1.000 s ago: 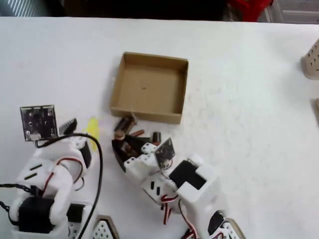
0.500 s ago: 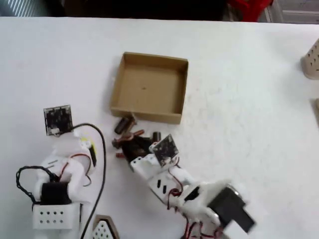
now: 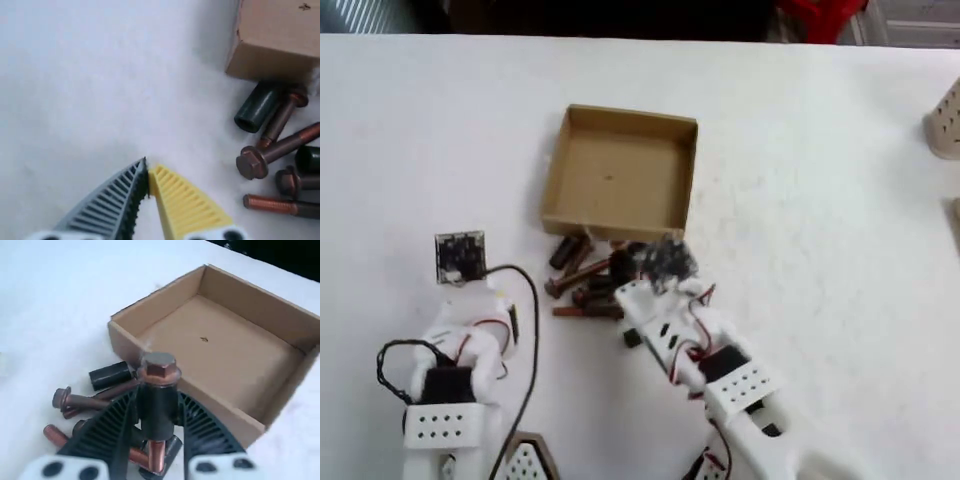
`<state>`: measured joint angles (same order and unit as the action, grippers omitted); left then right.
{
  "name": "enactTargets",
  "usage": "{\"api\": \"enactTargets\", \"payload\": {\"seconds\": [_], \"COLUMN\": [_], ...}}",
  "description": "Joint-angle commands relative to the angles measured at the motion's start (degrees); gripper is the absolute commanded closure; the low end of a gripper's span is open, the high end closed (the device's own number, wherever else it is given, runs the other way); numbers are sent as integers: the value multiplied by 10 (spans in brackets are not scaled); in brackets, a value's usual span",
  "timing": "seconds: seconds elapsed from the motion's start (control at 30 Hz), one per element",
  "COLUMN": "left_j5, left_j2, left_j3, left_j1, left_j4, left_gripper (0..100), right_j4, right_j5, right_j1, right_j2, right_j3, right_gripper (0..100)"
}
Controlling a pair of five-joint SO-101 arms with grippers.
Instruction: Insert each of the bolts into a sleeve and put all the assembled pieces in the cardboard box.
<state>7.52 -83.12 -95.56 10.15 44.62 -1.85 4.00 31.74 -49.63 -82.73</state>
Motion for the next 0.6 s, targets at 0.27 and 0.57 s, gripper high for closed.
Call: {"api": "enactTargets", "payload": {"seconds": [0.27, 0.57], "left_j5": [-4, -4], "left_j2": [-7, -7], "left_j3": [2, 2], "left_j1": [14, 14], "left_j4": [-25, -25], "left_gripper": [973, 973], "right_j4": [-240, -383], "right_j5": [-19, -22], "right_j1": [-90, -124], "right_j2": [91, 322], "right_j3": [282, 554], "right_gripper": [981, 981]}}
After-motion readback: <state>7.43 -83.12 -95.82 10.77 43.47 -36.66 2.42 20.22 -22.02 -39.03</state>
